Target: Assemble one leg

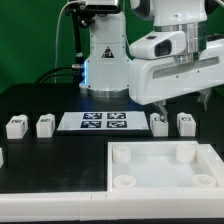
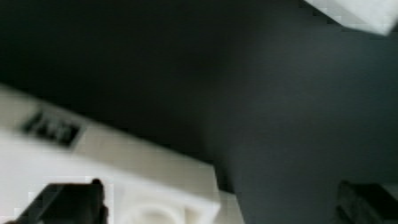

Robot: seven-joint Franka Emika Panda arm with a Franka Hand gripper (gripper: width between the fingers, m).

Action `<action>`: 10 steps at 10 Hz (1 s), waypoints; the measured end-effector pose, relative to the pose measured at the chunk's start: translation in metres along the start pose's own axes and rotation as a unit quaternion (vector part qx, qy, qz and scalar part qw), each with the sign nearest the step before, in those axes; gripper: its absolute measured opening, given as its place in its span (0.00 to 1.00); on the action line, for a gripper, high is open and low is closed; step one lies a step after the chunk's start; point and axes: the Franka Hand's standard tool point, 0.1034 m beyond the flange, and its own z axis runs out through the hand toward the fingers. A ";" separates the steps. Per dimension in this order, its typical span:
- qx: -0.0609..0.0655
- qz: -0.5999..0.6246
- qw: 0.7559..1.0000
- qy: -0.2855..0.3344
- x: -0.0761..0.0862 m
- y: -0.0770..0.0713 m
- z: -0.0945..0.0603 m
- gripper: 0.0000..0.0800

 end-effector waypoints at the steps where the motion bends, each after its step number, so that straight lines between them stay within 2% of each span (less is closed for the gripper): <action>1: 0.001 0.061 0.998 -0.005 -0.006 -0.011 0.003 0.81; 3: -0.001 0.144 0.990 -0.016 -0.016 -0.042 0.011 0.81; 4: -0.003 0.106 0.994 -0.035 -0.016 -0.037 0.010 0.81; 6: -0.003 0.107 0.994 -0.038 -0.015 -0.035 0.010 0.81; 7: -0.006 0.100 0.991 -0.090 -0.023 -0.033 0.010 0.81; 9: -0.002 0.100 0.977 -0.189 -0.022 -0.031 0.009 0.81; 10: -0.001 0.103 0.970 -0.220 -0.027 -0.031 0.015 0.81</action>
Offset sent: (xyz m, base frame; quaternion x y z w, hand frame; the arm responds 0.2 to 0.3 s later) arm 0.0000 0.0000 0.0000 0.0000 -0.0899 0.0000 0.9960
